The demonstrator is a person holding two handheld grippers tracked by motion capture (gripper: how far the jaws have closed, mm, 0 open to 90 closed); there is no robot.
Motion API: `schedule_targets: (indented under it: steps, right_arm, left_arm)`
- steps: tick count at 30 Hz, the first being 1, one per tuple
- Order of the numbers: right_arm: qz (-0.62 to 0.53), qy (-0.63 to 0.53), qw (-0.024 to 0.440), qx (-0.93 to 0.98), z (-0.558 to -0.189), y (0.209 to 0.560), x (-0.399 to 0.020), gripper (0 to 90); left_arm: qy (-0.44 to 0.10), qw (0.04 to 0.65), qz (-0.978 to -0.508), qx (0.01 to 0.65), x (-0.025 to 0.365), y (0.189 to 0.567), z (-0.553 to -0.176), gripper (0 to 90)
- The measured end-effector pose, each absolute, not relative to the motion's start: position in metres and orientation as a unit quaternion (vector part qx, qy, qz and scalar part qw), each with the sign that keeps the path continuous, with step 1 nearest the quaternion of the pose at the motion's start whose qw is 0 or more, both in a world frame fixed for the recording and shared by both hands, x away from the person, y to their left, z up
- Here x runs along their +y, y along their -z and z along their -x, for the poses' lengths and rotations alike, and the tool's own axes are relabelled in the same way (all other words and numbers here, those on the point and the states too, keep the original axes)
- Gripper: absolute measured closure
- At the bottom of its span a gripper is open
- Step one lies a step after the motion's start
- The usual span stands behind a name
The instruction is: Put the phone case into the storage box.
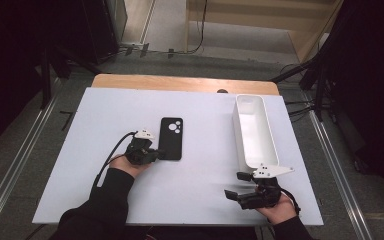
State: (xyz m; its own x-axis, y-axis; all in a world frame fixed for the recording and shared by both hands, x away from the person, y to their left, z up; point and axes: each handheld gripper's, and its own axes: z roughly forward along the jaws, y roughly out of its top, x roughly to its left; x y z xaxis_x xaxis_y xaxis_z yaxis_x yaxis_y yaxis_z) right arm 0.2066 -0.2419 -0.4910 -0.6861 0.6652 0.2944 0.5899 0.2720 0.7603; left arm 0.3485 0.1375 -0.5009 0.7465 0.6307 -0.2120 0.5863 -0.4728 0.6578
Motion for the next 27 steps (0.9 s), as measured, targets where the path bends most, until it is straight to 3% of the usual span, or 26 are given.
schedule_targets:
  steps: [27]
  right_arm:
    - [-0.392,-0.456,0.040,0.798,-0.208,0.491,-0.241,15.1]
  left_arm:
    - [-0.054,0.365,-0.847,0.383,0.192,0.498,-0.345,89.6]
